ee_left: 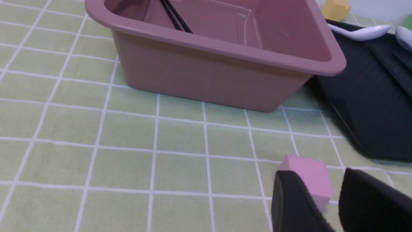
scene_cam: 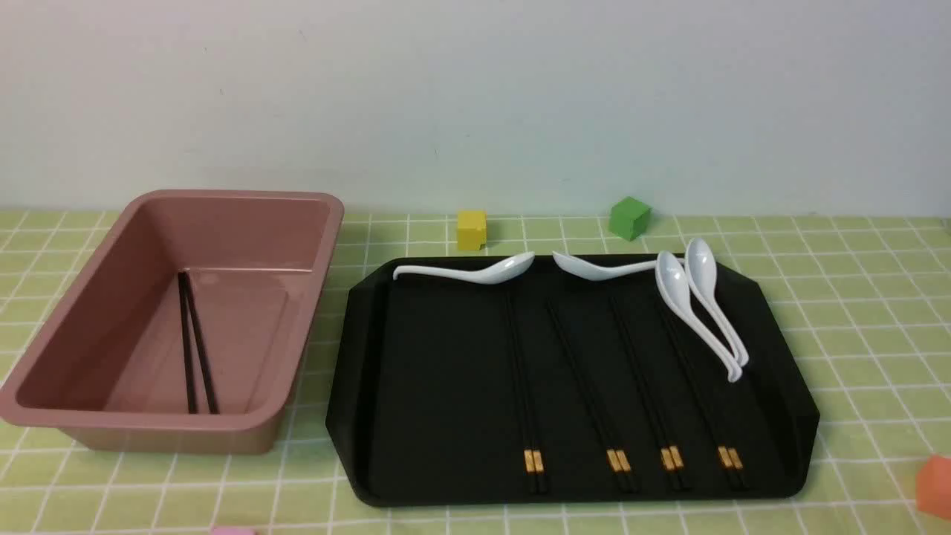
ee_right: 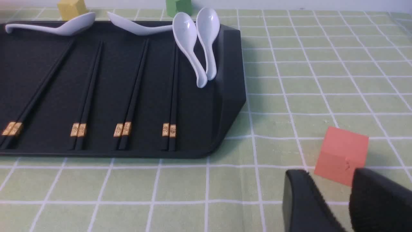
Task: On green tablecloth take chopsticks from black tray and put them in box.
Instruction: 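Reach over to the black tray and grasp a pair of chopsticks with the left gripper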
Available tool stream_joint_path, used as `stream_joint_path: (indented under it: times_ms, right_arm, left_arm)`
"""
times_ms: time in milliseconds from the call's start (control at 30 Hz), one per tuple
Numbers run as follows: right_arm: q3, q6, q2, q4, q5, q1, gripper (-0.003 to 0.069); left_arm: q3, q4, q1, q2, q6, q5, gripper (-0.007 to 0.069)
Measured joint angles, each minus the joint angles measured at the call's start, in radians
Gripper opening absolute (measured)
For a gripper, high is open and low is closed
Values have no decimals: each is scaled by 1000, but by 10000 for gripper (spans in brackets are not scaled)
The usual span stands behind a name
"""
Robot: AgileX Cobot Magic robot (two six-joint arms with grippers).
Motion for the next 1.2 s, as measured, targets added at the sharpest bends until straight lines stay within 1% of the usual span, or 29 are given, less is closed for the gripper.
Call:
stream_joint_path:
  times_ms: [567, 700, 733, 800, 867, 967, 1033, 1100, 1167, 1200]
  right_arm:
    - [0, 0, 0, 0, 0, 0, 240]
    - [0, 0, 0, 0, 0, 0, 240]
    - [0, 0, 0, 0, 0, 0, 240]
    - [0, 0, 0, 0, 0, 0, 240]
    - [0, 0, 0, 0, 0, 0, 240]
    - [0, 0, 0, 0, 0, 0, 240]
    - [0, 0, 0, 0, 0, 0, 240]
    - [0, 0, 0, 0, 0, 0, 240]
    - [0, 0, 0, 0, 0, 0, 240]
    - [0, 0, 0, 0, 0, 0, 240]
  left_arm:
    - [0, 1, 0, 0, 0, 0, 238]
    - [0, 28, 0, 0, -1, -30, 238]
    - [0, 28, 0, 0, -8, -42, 238]
    - [0, -5, 0, 0, -59, -64, 238]
    - [0, -124, 0, 0, -161, -71, 238]
    - [0, -377, 0, 0, -377, -77, 238]
    - [0, -518, 0, 0, -490, -79, 238]
    - [0, -611, 0, 0, -550, -84, 238]
    - [0, -676, 0, 0, -581, -94, 238]
    - [0, -676, 0, 0, -583, -96, 238]
